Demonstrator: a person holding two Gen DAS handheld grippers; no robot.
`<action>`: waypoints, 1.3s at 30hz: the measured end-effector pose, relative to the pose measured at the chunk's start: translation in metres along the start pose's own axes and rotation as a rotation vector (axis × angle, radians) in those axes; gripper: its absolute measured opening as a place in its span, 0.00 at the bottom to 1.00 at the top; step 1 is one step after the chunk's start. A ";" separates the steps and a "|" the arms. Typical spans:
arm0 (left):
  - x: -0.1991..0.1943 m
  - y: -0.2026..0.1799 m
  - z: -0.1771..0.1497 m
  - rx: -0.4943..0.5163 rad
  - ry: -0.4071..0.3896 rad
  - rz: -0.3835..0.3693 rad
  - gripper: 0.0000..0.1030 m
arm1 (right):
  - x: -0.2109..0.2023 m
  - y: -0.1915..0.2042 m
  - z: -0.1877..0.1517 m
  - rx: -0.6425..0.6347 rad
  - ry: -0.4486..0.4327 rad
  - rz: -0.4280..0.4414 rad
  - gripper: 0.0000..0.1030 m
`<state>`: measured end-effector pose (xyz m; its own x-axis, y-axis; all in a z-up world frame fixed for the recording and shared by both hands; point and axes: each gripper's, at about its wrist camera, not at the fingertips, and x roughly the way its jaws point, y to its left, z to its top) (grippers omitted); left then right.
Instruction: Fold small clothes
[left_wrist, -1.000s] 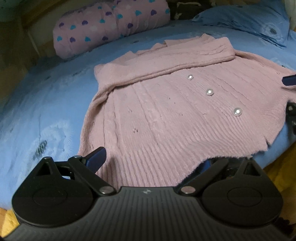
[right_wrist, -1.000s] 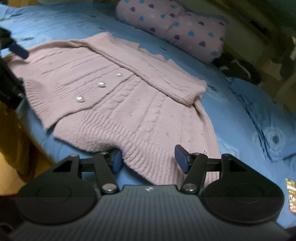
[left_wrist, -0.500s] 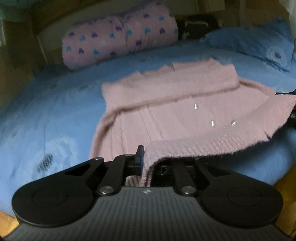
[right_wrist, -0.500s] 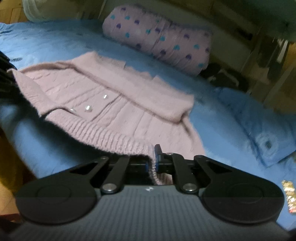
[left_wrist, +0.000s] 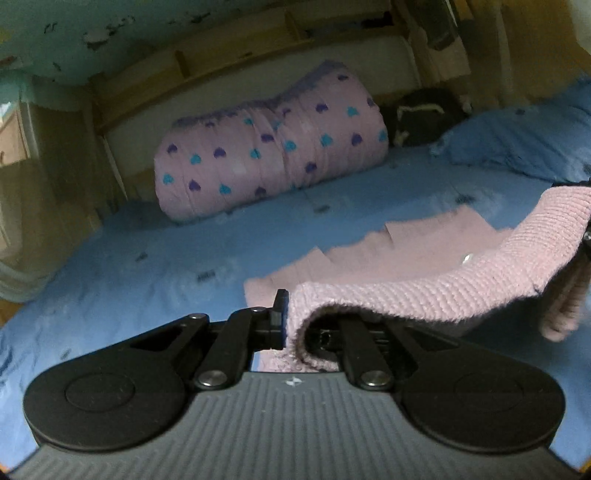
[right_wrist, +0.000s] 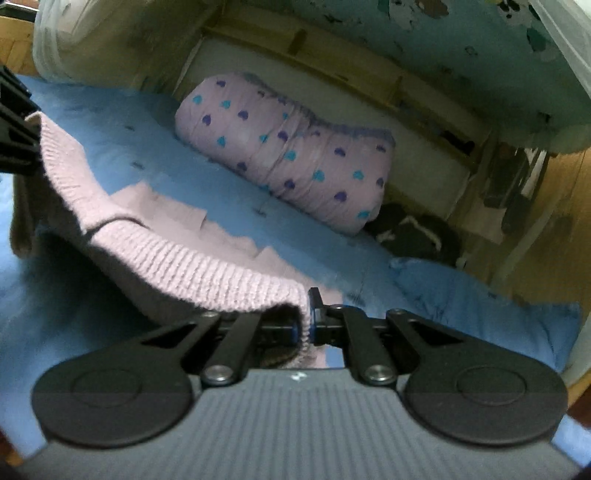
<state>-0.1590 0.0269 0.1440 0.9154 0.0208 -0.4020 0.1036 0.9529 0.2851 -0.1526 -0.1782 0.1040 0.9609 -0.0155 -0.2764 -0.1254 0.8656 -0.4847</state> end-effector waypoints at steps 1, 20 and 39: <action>0.003 0.002 0.006 0.001 -0.011 0.008 0.08 | 0.005 -0.003 0.006 -0.002 -0.013 -0.007 0.08; 0.203 0.016 0.081 -0.037 0.042 0.081 0.08 | 0.159 -0.022 0.060 -0.029 -0.058 -0.065 0.08; 0.349 -0.007 0.019 0.037 0.294 0.063 0.09 | 0.308 0.023 -0.001 -0.064 0.248 0.081 0.10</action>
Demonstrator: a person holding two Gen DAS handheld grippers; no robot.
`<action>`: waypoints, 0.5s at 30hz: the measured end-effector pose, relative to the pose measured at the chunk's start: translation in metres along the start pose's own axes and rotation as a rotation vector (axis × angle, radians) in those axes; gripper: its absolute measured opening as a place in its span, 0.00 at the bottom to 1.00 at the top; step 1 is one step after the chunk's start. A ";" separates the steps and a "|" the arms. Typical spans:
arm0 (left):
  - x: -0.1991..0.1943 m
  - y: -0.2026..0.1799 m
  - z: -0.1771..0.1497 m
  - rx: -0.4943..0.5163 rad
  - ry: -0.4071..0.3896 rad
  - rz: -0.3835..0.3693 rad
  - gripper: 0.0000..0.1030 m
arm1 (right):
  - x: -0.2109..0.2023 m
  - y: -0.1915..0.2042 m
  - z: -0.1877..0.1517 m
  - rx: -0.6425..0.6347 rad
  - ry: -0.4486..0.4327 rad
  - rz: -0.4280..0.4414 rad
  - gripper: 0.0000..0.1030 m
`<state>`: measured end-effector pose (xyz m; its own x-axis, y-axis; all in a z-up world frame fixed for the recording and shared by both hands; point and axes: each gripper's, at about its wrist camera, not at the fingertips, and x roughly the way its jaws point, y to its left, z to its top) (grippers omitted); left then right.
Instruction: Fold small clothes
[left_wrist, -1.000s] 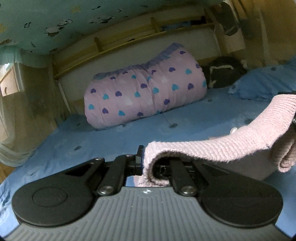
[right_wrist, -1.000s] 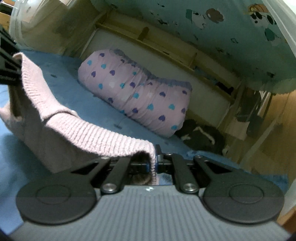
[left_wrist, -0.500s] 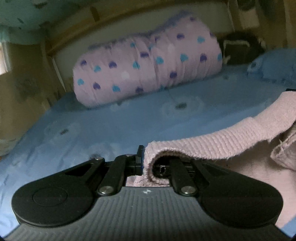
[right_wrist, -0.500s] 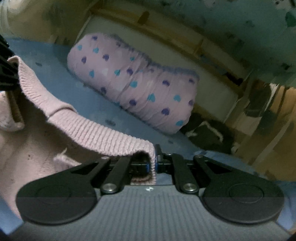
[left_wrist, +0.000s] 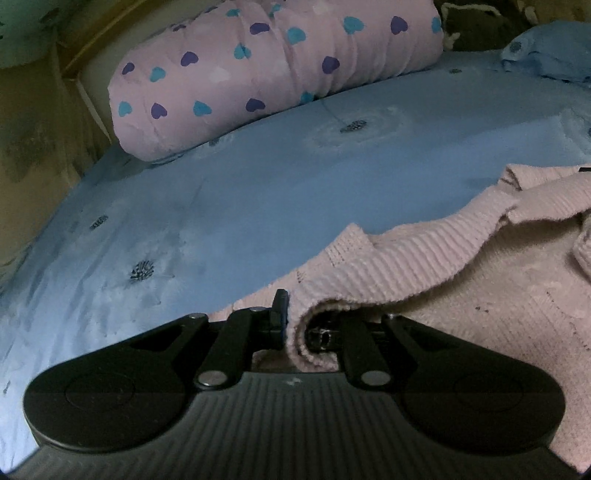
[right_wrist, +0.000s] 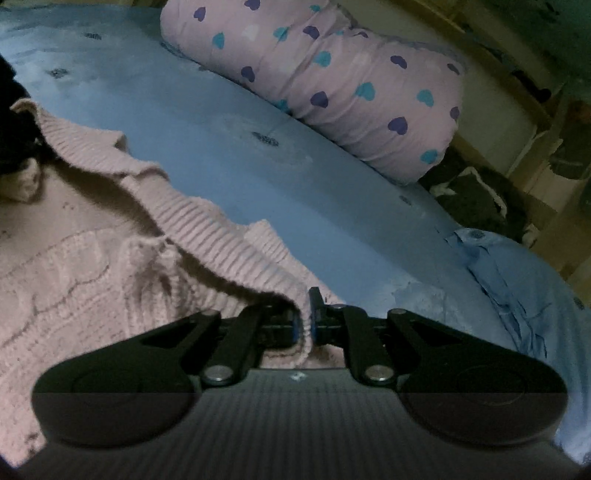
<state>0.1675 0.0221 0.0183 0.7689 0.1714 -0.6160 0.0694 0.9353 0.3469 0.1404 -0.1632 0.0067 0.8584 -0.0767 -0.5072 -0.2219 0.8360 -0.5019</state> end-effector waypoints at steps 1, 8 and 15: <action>-0.003 0.003 0.000 -0.005 0.002 -0.012 0.10 | 0.000 0.000 0.001 -0.004 0.003 -0.001 0.10; -0.049 0.035 0.002 -0.067 -0.018 -0.072 0.62 | -0.021 -0.032 0.008 0.148 -0.001 0.076 0.34; -0.099 0.050 -0.009 -0.032 -0.044 -0.125 0.63 | -0.052 -0.067 -0.002 0.274 -0.018 0.163 0.38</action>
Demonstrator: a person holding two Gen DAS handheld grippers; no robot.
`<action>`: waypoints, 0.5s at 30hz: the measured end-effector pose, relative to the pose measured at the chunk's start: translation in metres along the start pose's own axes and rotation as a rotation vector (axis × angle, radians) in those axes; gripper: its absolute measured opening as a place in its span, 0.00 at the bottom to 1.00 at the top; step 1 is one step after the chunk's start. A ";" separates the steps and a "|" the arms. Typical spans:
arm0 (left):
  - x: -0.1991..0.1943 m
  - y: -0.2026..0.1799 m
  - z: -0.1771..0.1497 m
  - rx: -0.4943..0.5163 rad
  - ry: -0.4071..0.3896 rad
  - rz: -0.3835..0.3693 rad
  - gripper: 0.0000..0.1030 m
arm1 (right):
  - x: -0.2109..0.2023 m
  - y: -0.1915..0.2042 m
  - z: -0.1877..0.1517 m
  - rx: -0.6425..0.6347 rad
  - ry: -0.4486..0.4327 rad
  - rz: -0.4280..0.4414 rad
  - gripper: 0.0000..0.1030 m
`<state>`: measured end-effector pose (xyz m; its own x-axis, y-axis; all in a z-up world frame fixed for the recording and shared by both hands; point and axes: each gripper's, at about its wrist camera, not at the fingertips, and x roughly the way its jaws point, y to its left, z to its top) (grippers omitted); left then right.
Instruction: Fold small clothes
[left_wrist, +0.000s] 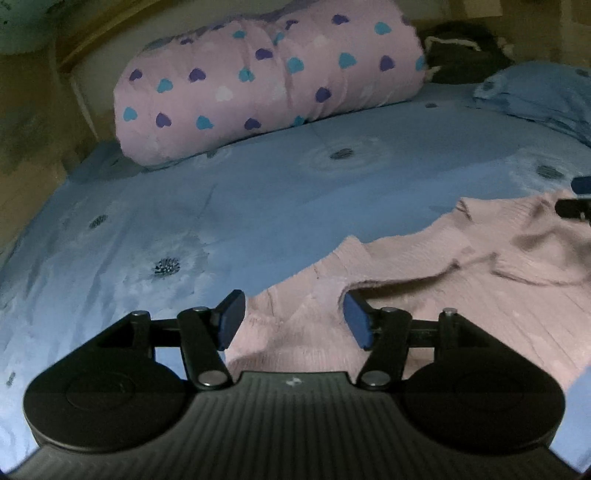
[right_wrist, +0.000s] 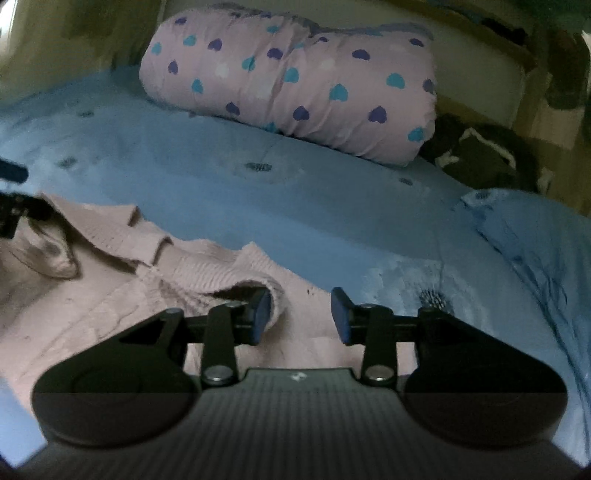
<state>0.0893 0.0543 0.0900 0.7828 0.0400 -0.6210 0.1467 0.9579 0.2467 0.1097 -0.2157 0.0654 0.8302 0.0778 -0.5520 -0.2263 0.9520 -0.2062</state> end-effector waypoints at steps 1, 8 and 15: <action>-0.006 0.000 -0.001 0.012 -0.006 -0.010 0.64 | -0.006 -0.003 -0.002 0.005 -0.003 0.002 0.38; -0.018 -0.013 -0.012 0.081 -0.009 -0.125 0.65 | -0.034 -0.014 -0.010 -0.044 -0.017 0.003 0.53; 0.004 -0.040 -0.031 0.260 0.018 -0.142 0.65 | -0.021 -0.002 -0.026 -0.128 0.002 0.204 0.57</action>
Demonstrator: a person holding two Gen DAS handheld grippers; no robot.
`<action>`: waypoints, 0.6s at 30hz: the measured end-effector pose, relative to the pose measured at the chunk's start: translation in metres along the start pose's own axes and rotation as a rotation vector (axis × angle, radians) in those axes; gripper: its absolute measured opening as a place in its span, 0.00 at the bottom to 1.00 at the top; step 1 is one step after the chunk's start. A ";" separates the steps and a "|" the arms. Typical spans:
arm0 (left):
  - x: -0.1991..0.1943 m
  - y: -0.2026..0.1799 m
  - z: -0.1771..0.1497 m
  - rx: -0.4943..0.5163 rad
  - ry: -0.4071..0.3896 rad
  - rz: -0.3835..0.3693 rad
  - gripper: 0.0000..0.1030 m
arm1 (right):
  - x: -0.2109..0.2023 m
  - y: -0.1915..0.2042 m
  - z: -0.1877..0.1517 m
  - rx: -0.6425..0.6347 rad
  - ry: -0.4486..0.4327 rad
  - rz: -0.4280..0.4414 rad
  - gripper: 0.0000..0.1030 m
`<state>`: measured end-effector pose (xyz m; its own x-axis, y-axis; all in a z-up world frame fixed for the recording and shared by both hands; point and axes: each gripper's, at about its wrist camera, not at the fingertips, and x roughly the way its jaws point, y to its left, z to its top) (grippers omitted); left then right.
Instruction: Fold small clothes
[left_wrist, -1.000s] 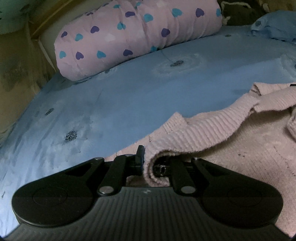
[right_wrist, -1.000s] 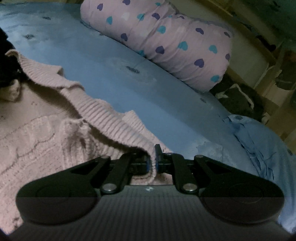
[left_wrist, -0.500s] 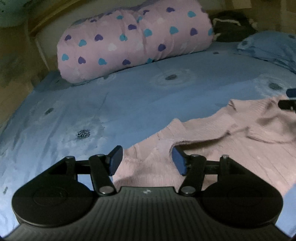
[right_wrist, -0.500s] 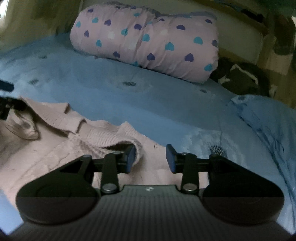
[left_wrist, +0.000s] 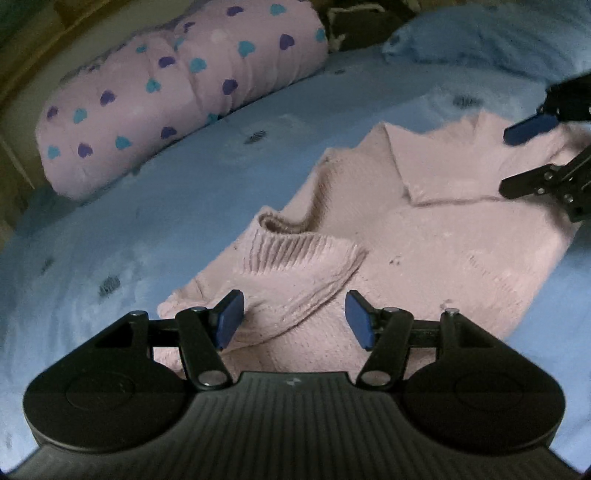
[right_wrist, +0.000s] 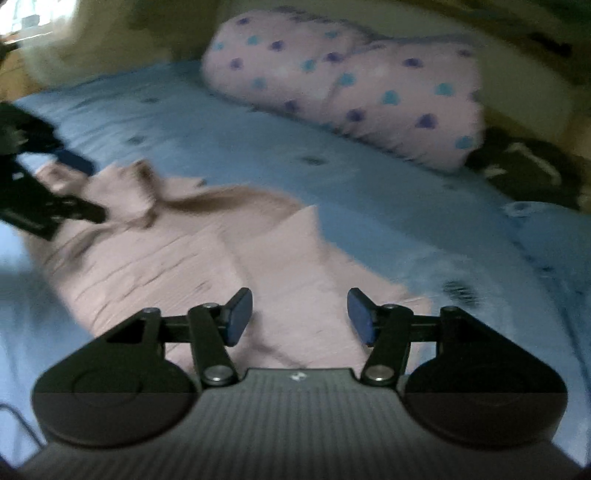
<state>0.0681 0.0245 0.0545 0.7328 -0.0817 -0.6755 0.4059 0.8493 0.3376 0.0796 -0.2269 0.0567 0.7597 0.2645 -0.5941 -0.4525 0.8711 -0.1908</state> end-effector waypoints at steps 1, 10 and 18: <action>0.004 -0.001 -0.001 0.010 0.001 0.021 0.65 | 0.004 0.002 -0.003 -0.014 0.011 0.016 0.57; 0.016 0.028 -0.005 -0.177 -0.015 0.107 0.18 | 0.020 0.010 -0.006 -0.009 0.012 -0.003 0.20; 0.021 0.085 -0.013 -0.417 -0.030 0.207 0.19 | 0.021 -0.027 -0.004 0.275 -0.069 -0.115 0.09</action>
<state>0.1111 0.1018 0.0606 0.7932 0.1015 -0.6004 0.0000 0.9860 0.1667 0.1061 -0.2466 0.0457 0.8326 0.1769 -0.5249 -0.2255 0.9738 -0.0295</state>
